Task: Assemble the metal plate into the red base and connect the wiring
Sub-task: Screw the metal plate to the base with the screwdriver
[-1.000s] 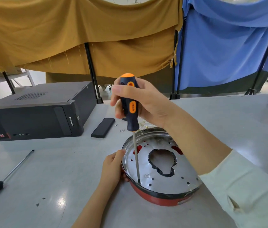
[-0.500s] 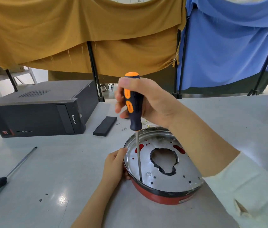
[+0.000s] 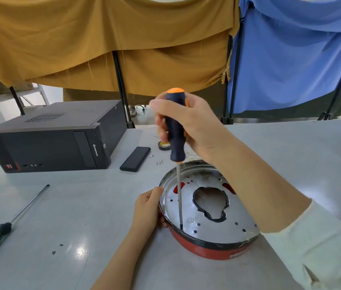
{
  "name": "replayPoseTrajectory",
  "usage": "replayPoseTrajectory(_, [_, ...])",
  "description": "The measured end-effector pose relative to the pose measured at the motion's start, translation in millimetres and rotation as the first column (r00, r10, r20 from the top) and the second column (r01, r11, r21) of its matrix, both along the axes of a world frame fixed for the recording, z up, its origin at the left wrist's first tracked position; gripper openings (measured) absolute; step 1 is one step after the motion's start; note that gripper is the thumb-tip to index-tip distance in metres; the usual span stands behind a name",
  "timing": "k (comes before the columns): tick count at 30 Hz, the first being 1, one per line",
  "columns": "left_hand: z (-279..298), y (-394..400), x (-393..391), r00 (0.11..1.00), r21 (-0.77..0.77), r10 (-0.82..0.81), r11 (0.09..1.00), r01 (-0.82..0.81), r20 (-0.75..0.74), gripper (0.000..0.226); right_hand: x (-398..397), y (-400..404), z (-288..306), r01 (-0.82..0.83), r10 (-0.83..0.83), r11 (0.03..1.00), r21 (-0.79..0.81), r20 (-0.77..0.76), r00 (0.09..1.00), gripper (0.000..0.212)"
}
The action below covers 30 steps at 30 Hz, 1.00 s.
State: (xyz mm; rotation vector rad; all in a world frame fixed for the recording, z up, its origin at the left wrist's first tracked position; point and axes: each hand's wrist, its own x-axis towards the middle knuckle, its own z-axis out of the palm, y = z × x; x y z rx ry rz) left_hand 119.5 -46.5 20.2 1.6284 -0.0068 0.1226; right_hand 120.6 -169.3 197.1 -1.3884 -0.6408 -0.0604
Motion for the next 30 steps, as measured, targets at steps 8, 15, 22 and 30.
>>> replayPoseTrajectory(8, [2,-1,-1,1.000,0.005,-0.002,1.000,0.002,0.009,0.054,-1,7,1,-0.077,0.075,0.997,-0.010,-0.137,0.988,0.029])
replayPoseTrajectory(15, [3,-1,-1,1.000,0.007,0.001,1.000,-0.001,0.001,0.054,-1,6,-3,0.177,-0.178,0.983,-0.048,-0.003,0.984,0.017])
replayPoseTrajectory(22, [3,1,-2,1.000,-0.011,-0.001,1.000,0.000,-0.017,0.050,-1,-3,6,-0.366,0.358,0.931,0.001,-0.198,0.912,0.021])
replayPoseTrajectory(30, [5,-1,-3,1.000,0.005,0.001,1.000,-0.001,-0.012,0.053,-1,11,-9,0.307,-0.307,0.949,0.070,-0.004,0.952,0.025])
